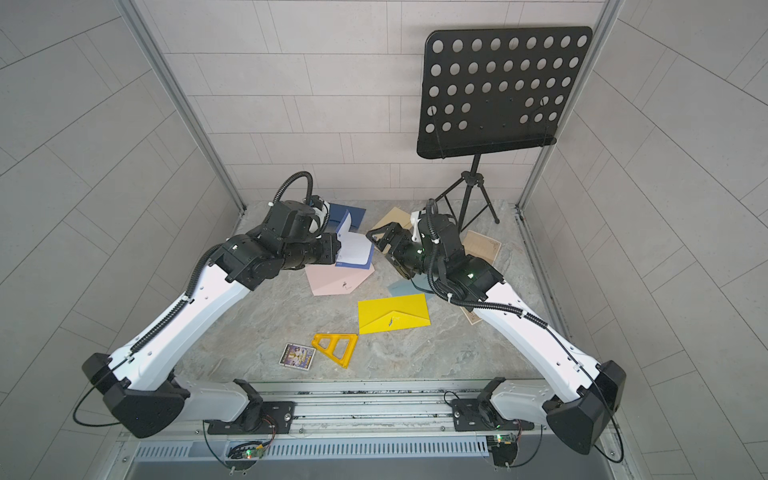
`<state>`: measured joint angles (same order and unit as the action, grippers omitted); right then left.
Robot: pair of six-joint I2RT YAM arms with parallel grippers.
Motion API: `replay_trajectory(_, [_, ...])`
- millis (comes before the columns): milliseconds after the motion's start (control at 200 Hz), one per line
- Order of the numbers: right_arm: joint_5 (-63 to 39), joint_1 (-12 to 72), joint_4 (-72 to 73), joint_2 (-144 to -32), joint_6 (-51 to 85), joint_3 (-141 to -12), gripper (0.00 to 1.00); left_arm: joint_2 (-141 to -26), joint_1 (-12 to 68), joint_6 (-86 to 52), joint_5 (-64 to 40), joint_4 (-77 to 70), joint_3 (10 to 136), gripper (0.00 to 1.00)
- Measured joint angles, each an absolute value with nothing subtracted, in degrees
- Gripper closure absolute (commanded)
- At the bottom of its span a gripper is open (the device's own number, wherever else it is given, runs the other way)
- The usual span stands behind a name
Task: Take the letter paper out of the envelope
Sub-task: Unfold the letter paper.
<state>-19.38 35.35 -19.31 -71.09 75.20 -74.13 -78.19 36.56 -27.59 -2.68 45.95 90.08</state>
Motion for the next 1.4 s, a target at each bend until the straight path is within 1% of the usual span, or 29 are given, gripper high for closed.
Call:
replay_trajectory(145, [-21.23,35.46,-18.44,-74.48,76.71,-74.08,0.11,-78.19,36.77,-27.35,-2.72,45.17,90.08,1.00])
replay_trajectory(260, [-22.57,36.01,-14.20,-75.22,79.50,-70.65,0.11,-78.19,36.77,-28.05,-2.81,44.07,90.19,1.00])
replay_trajectory(345, [-23.51,36.12,-11.25,-75.26,81.71,-68.34,0.12,-78.19,36.77,-29.85,-3.53,42.81,90.52,1.00])
replay_trajectory(375, [-23.77,36.12,-10.26,-75.33,82.28,-67.88,0.15,-78.19,36.77,-30.52,-3.88,42.26,90.63,1.00])
replay_trajectory(625, [-24.43,36.12,0.38,-76.23,87.66,-65.52,0.38,-78.19,36.75,-38.24,-8.82,36.75,90.72,1.00])
replay_trajectory(725, [-24.38,36.10,3.99,-76.90,89.82,-64.73,0.50,-78.15,36.32,-41.67,-10.50,34.44,90.56,1.00])
replay_trajectory(765, [-24.32,36.10,5.13,-77.14,90.48,-64.49,0.56,-78.08,36.12,-42.89,-11.27,33.45,90.39,1.00])
replay_trajectory(840, [-24.16,36.10,6.42,-77.21,90.94,-64.23,0.74,-78.06,35.68,-44.77,-12.27,32.14,89.97,1.00])
replay_trajectory(910, [-23.97,36.03,7.18,-77.21,91.57,-64.16,0.86,-77.87,35.14,-46.41,-12.97,31.03,89.06,1.00])
replay_trajectory(1041, [-23.68,35.68,7.86,-77.17,92.16,-63.81,1.00,-76.93,34.04,-48.97,-14.13,29.76,86.72,1.00])
replay_trajectory(1196, [-23.70,34.59,5.82,-76.84,90.85,-63.90,1.00,-75.70,32.34,-50.85,-15.07,28.82,85.06,1.00])
replay_trajectory(1401, [-25.67,32.71,-0.08,-75.16,84.29,-68.03,1.00,-74.13,30.13,-52.10,-15.68,28.95,82.26,1.00])
